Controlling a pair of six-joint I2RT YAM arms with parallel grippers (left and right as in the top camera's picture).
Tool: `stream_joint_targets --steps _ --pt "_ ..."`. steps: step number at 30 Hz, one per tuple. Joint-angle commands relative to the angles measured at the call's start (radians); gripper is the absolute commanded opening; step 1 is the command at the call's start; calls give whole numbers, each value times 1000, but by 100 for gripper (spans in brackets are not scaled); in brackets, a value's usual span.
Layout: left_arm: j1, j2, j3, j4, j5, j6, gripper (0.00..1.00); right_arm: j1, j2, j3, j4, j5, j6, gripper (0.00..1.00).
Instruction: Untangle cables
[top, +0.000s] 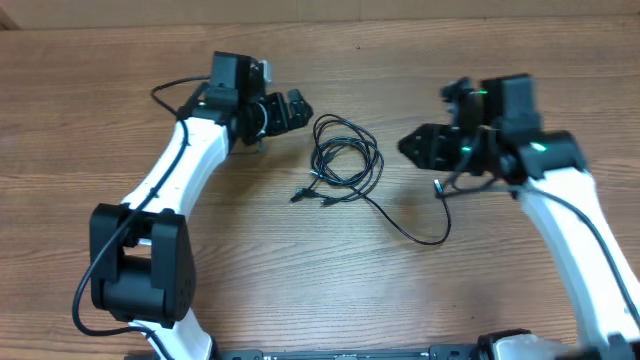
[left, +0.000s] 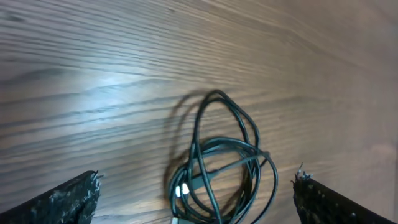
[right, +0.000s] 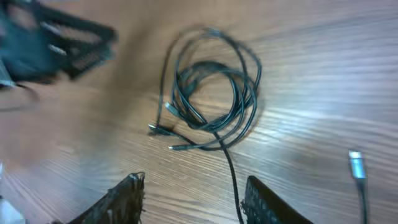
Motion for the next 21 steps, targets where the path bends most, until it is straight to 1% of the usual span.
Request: stream_joint_targets --steps 1,2,3,5,6,8,9,12,14,17,18,20,21 --pt "6 -27 23 -13 -11 -49 100 60 128 9 53 106 -68 58" --pt "0 -27 22 -27 -13 -37 100 90 195 9 100 166 -72 61" --pt "-5 -27 22 -35 -19 -22 100 106 227 9 129 187 -75 64" --pt "-8 -27 22 -53 -75 -5 99 154 306 9 214 223 -145 72" --pt "-8 -27 22 -61 -100 -6 100 168 327 9 237 258 -150 72" --pt "-6 -27 22 -71 -134 -6 100 211 388 9 298 405 -150 73" --pt "-5 -27 22 -71 -132 -6 100 227 405 9 312 440 -150 73" --pt "-6 -27 22 -75 -164 -5 100 275 407 21 320 429 -137 73" --pt "3 -27 23 -83 -239 -6 100 290 407 43 322 429 -115 73" --pt "50 -27 23 -81 -259 -49 100 295 407 68 362 429 -85 73" --pt "84 -27 23 -81 -253 -78 100 294 407 70 410 430 -93 77" --pt "124 -27 23 -82 -229 -90 100 293 414 69 496 430 -161 77" --pt "149 -27 23 -85 -201 -88 100 293 424 69 559 430 -210 71"
